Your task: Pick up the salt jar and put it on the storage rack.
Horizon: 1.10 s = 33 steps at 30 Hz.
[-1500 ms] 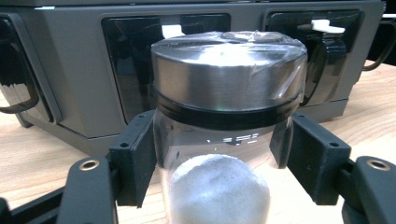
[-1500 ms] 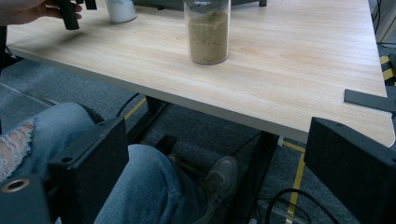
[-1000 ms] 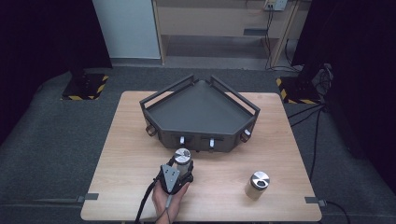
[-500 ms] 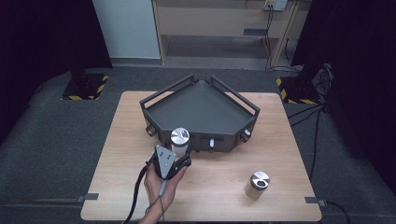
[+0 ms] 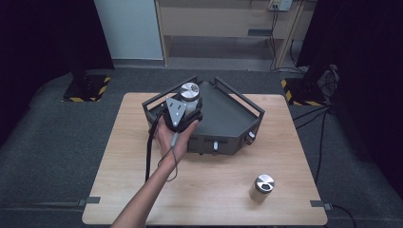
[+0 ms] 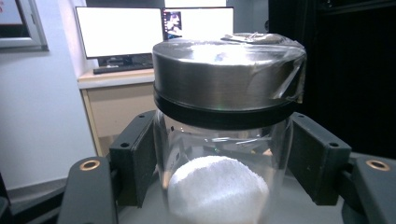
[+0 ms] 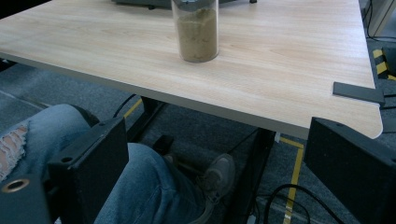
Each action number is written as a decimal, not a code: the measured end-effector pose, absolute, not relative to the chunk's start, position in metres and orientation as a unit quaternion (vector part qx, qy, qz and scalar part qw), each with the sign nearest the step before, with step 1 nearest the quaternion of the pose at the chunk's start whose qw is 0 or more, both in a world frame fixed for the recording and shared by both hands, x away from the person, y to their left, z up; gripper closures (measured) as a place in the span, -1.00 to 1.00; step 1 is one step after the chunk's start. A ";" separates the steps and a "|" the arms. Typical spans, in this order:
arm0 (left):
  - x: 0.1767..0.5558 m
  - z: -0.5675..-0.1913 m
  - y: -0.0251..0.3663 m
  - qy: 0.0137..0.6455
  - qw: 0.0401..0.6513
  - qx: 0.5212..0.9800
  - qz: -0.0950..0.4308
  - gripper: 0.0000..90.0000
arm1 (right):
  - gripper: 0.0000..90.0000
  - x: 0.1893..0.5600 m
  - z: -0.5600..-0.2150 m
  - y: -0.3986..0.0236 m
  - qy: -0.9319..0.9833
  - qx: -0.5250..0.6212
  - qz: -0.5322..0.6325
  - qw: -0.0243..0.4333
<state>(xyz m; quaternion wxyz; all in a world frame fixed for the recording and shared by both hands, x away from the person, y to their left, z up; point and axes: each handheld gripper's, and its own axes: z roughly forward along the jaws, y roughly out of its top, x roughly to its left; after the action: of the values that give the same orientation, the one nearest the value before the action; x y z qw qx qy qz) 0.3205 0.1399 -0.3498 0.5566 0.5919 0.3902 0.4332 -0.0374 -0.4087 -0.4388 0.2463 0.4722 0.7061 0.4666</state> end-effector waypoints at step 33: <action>0.418 -0.407 0.126 0.435 0.498 0.621 0.422 -0.32 | -0.85 -0.024 -0.447 -0.415 0.705 0.496 0.457 0.220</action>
<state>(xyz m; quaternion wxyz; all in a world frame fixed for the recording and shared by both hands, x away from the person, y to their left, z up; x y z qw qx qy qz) 0.4182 0.1263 -0.4072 0.4977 0.6206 0.4346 0.4222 -0.0239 -0.4154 -0.4474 0.2203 0.4957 0.7047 0.4573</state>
